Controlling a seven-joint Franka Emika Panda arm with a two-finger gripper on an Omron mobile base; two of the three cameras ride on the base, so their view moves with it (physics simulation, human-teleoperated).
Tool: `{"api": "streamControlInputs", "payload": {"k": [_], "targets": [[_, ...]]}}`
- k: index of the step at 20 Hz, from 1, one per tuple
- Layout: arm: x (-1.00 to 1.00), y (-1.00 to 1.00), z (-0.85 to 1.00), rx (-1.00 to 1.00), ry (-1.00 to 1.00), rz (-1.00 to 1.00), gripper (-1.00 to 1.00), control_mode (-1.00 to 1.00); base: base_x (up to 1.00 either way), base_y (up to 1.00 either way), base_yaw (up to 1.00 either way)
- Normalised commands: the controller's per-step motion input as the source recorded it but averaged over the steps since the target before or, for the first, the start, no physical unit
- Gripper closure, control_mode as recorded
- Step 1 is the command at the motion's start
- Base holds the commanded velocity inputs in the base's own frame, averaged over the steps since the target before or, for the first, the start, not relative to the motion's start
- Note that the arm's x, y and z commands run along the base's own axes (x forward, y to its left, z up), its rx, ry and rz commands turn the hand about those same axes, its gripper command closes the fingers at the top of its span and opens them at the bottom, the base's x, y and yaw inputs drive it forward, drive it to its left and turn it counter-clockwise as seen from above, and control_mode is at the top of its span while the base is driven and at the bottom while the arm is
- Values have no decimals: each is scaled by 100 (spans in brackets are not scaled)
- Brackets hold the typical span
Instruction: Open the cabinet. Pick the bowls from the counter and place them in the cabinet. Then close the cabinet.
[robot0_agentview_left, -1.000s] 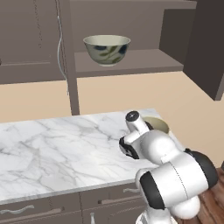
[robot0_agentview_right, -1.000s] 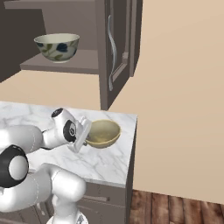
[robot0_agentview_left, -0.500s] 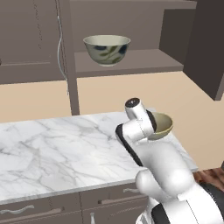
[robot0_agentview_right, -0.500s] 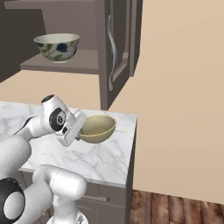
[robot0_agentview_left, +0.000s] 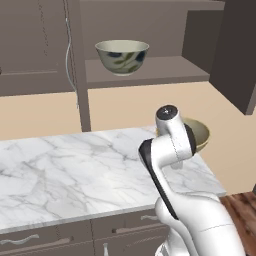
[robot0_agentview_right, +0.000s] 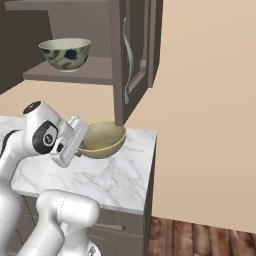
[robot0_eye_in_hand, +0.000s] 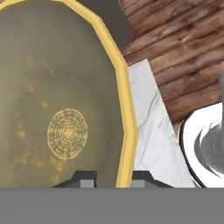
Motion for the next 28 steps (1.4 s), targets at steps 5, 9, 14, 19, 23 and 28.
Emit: {"api": "streamControlInputs", "payload": {"k": [5, 9, 14, 19, 23, 28], "targets": [[-48, 3, 91, 0, -11, 10, 100, -100, 0, 0, 0], [-38, 0, 82, 0, -15, 8, 100, -100, 0, 0, 0], [-17, 0, 65, 0, -16, 5, 100, -100, 0, 0, 0], [0, 0, 46, 0, -17, 4, 100, -100, 0, 0, 0], [3, 0, 37, 0, -19, 5, 100, -100, 0, 0, 0], [25, 0, 33, 0, -11, 3, 100, -100, 0, 0, 0]]}}
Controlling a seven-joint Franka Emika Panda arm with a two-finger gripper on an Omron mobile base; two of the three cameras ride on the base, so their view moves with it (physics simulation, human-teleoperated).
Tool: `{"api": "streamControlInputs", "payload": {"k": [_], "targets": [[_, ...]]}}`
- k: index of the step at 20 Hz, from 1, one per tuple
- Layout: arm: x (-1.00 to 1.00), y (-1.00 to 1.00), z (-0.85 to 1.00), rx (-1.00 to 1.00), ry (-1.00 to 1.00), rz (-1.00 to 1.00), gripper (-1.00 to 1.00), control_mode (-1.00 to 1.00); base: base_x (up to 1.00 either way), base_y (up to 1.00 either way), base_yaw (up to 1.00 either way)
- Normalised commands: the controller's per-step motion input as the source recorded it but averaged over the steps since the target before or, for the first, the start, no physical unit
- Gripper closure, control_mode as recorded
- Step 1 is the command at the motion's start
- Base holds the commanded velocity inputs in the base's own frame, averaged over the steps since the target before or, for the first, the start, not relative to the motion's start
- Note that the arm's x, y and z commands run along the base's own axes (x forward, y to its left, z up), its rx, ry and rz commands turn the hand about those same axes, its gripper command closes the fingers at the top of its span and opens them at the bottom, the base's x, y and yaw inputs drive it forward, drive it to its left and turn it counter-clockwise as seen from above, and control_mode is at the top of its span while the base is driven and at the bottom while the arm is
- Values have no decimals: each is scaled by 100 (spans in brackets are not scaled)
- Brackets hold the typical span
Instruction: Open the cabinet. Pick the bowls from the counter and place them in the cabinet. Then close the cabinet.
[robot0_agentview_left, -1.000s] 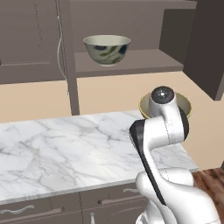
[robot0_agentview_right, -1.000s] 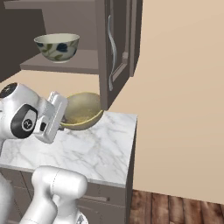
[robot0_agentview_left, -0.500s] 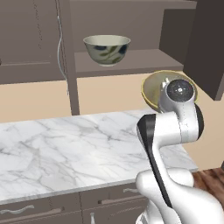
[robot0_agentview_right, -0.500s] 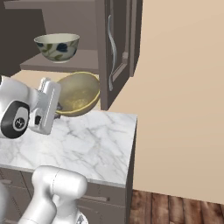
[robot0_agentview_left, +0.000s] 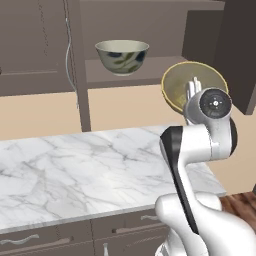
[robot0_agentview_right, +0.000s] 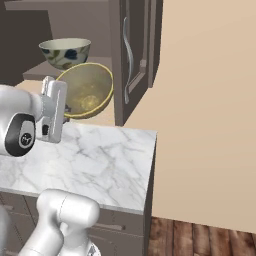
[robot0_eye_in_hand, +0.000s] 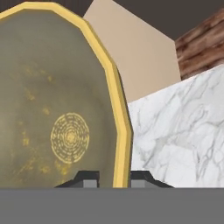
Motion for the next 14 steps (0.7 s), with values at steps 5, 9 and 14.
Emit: {"api": "streamControlInputs", "payload": {"k": [5, 9, 14], "targets": [[23, 0, 40, 0, 0, 1, 100, -100, 0, 0, 0], [16, 0, 41, 0, 0, 0, 100, -100, 0, 0, 0], [8, -9, 38, 0, 0, 2, 100, -100, 0, 0, 0]]}}
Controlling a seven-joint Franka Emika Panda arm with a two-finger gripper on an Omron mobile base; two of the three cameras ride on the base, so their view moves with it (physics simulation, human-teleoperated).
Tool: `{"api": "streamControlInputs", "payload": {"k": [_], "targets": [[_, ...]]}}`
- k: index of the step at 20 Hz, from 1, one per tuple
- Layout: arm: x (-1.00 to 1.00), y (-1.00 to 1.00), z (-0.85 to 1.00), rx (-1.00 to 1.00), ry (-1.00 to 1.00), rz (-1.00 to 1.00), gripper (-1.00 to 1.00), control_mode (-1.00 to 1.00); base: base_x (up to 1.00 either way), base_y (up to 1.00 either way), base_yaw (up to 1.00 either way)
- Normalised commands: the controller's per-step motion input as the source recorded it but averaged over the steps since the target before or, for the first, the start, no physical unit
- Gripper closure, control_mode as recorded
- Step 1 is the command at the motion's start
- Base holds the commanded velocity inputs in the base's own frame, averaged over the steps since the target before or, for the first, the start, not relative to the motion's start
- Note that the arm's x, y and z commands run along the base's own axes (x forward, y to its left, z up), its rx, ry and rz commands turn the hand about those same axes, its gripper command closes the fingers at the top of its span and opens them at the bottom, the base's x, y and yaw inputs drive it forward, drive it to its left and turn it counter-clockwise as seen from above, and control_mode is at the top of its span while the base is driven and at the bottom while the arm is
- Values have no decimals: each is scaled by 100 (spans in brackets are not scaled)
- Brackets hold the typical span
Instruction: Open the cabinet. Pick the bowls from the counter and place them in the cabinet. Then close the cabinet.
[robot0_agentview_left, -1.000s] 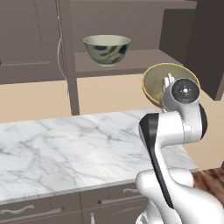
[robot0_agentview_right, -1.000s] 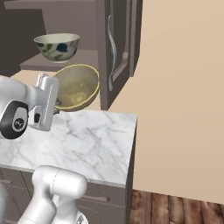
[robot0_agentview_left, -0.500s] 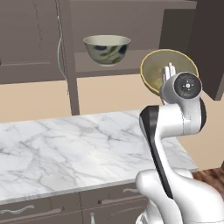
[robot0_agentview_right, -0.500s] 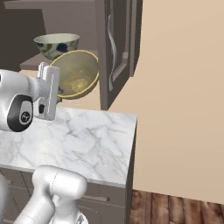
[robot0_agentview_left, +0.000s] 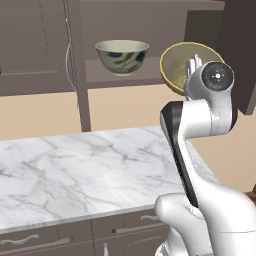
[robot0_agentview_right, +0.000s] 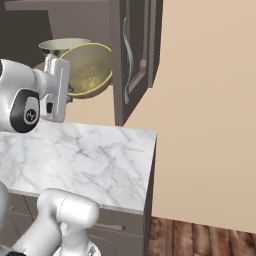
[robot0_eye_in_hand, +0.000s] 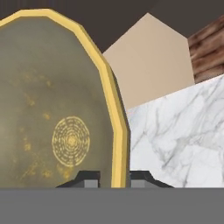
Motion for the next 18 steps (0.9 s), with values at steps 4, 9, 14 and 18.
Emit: {"api": "streamControlInputs", "payload": {"k": [4, 9, 14, 18], "targets": [[12, -31, 20, 3, 4, 6, 100, -100, 0, 0, 0], [30, -29, 2, 2, 4, 5, 100, -100, 0, 0, 0], [46, -6, 0, 0, 0, 3, 100, -100, 0, 0, 0], [39, -3, 0, 0, 0, 2, 100, -100, 0, 0, 0]]}}
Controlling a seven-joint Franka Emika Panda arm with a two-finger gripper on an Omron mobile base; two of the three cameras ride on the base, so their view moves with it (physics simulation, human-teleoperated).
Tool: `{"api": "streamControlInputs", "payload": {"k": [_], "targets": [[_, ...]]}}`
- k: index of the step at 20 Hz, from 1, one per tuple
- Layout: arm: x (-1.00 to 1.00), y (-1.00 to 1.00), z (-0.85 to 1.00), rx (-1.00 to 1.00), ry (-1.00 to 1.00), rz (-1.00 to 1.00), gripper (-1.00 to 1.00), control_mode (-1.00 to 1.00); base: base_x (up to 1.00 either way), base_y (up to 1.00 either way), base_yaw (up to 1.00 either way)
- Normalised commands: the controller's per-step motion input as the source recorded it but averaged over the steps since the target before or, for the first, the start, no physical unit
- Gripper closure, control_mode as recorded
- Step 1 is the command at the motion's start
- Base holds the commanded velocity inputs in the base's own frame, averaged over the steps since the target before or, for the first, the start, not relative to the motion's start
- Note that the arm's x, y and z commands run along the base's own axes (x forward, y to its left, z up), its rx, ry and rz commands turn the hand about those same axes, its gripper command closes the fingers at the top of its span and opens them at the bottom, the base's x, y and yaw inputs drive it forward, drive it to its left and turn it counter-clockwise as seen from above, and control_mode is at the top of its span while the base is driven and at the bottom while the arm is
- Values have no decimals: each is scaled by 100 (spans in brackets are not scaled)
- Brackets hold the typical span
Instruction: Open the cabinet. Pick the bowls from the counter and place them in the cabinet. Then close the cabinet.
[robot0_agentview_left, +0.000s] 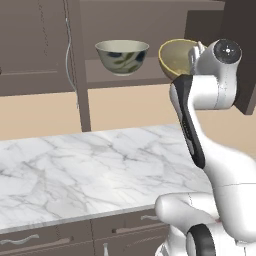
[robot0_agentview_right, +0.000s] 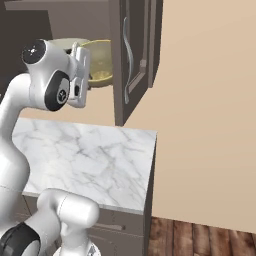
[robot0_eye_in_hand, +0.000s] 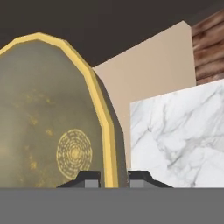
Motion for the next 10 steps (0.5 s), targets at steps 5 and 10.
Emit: {"api": "streamControlInputs", "payload": {"k": [5, 10], "targets": [[38, -11, 0, 0, 1, 1, 100, -100, 0, 0, 0], [38, -12, 0, 0, 1, 0, 100, -100, 0, 0, 0]]}}
